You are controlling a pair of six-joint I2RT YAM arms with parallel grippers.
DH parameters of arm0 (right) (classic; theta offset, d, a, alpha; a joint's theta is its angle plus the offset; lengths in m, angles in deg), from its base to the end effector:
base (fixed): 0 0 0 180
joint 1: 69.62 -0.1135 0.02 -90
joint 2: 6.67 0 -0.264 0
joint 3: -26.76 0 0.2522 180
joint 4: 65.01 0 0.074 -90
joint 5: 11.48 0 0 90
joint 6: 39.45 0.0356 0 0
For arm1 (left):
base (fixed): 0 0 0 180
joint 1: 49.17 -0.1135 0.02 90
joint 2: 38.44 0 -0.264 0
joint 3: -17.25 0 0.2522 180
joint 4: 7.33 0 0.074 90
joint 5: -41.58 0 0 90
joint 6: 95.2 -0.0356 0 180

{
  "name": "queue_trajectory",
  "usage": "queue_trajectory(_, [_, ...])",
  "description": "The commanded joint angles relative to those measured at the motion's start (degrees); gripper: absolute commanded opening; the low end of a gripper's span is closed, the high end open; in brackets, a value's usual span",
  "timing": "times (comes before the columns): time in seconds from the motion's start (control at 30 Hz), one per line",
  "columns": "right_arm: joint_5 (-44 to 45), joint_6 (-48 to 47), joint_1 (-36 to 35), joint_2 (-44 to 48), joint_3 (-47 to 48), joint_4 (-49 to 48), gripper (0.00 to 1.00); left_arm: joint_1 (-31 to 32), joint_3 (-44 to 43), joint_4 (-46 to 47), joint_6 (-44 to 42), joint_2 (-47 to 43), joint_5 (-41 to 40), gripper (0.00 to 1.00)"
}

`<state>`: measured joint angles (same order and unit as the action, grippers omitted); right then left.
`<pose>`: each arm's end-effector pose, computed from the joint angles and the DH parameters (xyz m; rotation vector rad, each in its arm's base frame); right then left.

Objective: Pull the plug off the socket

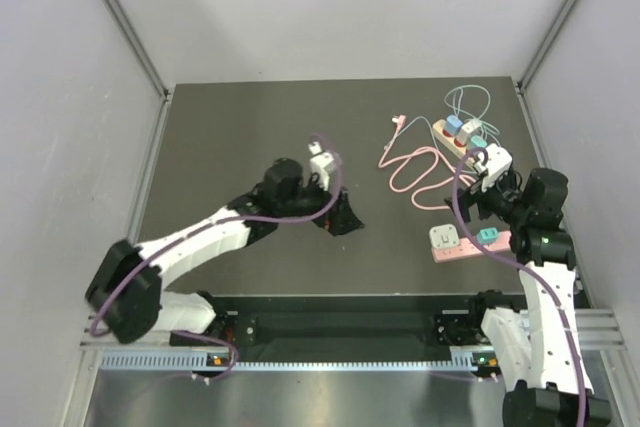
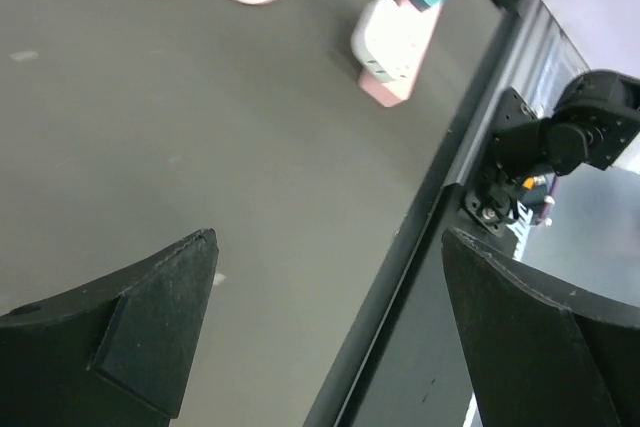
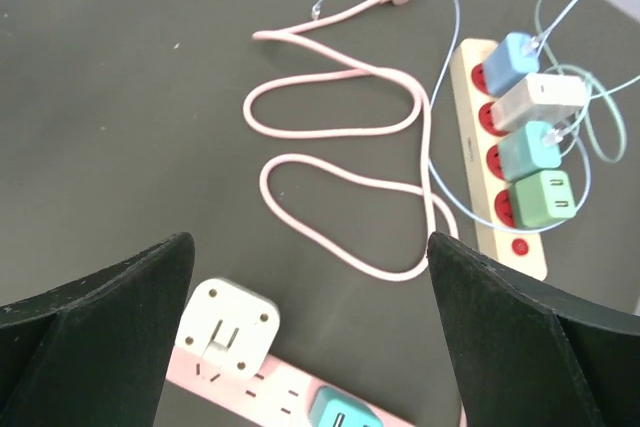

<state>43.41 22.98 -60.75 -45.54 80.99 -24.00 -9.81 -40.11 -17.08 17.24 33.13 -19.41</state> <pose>0.1520 -0.0030 0.3013 -0.6820 1.8138 0.1972 0.2033 -0.1891 0.2594 0.6607 2.0328 -1.1715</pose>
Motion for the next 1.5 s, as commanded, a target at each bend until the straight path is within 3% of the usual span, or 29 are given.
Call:
queue_trajectory(0.0, [-6.5, -3.2, 2.1, -0.9, 1.9, 2.7, 1.0, 6.2, -6.8, 4.2, -0.2, 9.7, -2.9, 0.98])
queue_trajectory(0.13, [-5.3, -2.6, 2.9, -0.9, 2.0, 2.6, 1.0, 11.3, -12.9, 10.3, 2.4, 21.0, -3.8, 0.96])
queue_trajectory(0.37, [-4.2, -1.8, 4.2, 0.4, 1.8, 2.3, 1.0, 14.6, -19.9, 26.6, 10.2, 38.0, -1.6, 0.96])
queue_trajectory(0.63, [-3.7, -1.8, 4.7, 1.8, 1.5, 2.0, 1.0, 16.3, -28.1, 34.6, 18.7, 49.7, -4.4, 0.94])
queue_trajectory(0.97, [-3.4, -1.9, 4.7, 1.8, 1.4, 1.9, 1.0, 17.3, -34.0, 37.0, 24.8, 56.7, -3.4, 0.81])
queue_trajectory(1.1, [-3.2, -1.8, 4.7, 1.8, 1.2, 1.8, 1.0, 18.1, -36.6, 36.6, 26.0, 58.4, -1.5, 0.71])
queue_trajectory(1.47, [-2.9, -1.8, 4.8, 1.6, 1.1, 1.7, 1.0, 19.4, -36.2, 35.2, 24.9, 58.0, 0.8, 0.67])
